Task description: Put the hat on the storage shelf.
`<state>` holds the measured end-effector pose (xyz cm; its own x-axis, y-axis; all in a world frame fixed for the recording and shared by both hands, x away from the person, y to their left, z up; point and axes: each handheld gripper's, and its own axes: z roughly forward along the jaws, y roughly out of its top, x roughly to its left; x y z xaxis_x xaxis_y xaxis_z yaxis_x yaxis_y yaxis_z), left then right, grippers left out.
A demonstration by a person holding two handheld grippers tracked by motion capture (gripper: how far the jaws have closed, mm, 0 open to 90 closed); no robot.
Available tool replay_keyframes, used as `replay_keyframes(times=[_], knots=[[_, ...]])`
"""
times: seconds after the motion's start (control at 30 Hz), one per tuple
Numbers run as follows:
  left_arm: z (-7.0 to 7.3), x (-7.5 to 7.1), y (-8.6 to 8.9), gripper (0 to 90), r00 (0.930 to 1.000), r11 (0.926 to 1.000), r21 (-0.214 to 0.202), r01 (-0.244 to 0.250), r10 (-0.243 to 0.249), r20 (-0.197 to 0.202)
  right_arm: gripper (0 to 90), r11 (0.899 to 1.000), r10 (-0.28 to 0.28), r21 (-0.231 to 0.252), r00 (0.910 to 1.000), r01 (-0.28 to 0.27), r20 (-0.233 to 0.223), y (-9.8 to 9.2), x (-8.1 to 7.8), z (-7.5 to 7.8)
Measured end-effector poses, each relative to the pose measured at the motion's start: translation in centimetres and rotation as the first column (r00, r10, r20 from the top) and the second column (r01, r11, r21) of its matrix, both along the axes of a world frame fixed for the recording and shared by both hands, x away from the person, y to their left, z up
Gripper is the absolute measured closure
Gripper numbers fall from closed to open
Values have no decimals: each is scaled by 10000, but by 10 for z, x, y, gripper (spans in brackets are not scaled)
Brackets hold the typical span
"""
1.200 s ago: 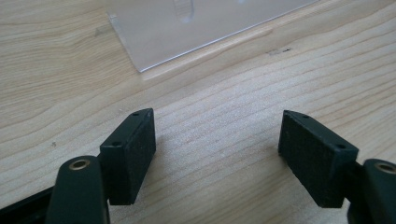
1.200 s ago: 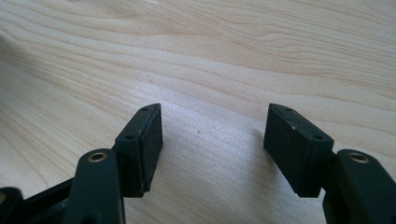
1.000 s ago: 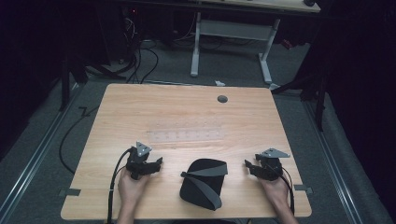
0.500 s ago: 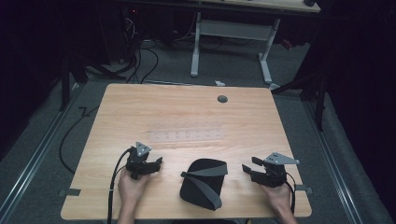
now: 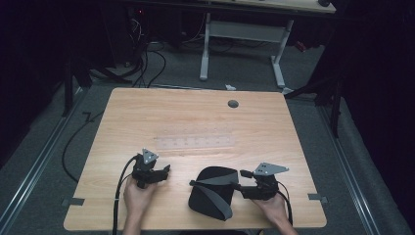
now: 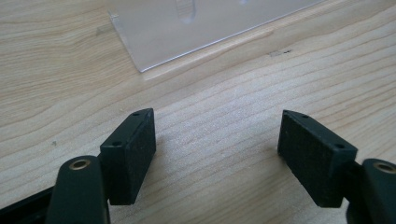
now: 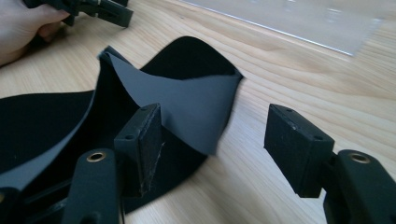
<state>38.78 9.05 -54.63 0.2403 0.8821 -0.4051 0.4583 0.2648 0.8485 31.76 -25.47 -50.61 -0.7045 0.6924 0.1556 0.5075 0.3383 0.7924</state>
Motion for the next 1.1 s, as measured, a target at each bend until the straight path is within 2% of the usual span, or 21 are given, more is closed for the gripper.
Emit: replay_keyframes(times=[0.2, 0.37, 0.4, 0.43, 0.47, 0.5, 0.57, 0.6, 0.8, 1.1], knots=[[0, 0, 0, 281, 10000, 10000, 3, 1, -1, -1, 396, 9990, 440, 9, 9986, -439, -293, 17, 12, -5], [0, 0, 0, 279, 10000, 10000, 5, 2, -2, -1, 485, 9980, 626, -5, 9970, -627, -460, 25, 15, -9], [0, 0, 0, 279, 10000, 10000, -2, 3, -3, -6, 531, 9975, 676, 256, 9962, -662, -557, 23, 17, -11], [0, 0, 0, 279, 10000, 10000, -14, -6, 6, -2, 531, 9975, 676, 256, 9962, -662, -557, 23, 17, -11], [0, 0, 0, 280, 10000, 10000, 1, 1, -1, -4, 581, 9959, 708, 621, 9948, -663, -730, 19, 19, -12], [0, 0, 0, 280, 10000, 10000, 8, -5, 5, 7, 581, 9959, 708, 621, 9948, -663, -730, 19, 19, -12], [0, 0, -1, 280, 10000, 10000, 27, -13, 13, 5, 671, 9892, 917, 1235, 9910, -794, -974, 14, 21, -10], [0, 0, -1, 279, 10000, 10000, 51, -17, 17, 13, 693, 9871, 1008, 1339, 9902, -873, -970, 12, 21, -10], [0, -3, -3, 265, 10000, 9999, 76, 80, -80, 18, 774, 9817, 1245, 1578, 9863, -1067, -1080, 9, 21, -8], [-1, -3, -4, 204, 9997, 9995, 176, 253, -252, -51, 826, 9762, 1333, 1827, 9877, -1166, -817, 3, 15, 2]])
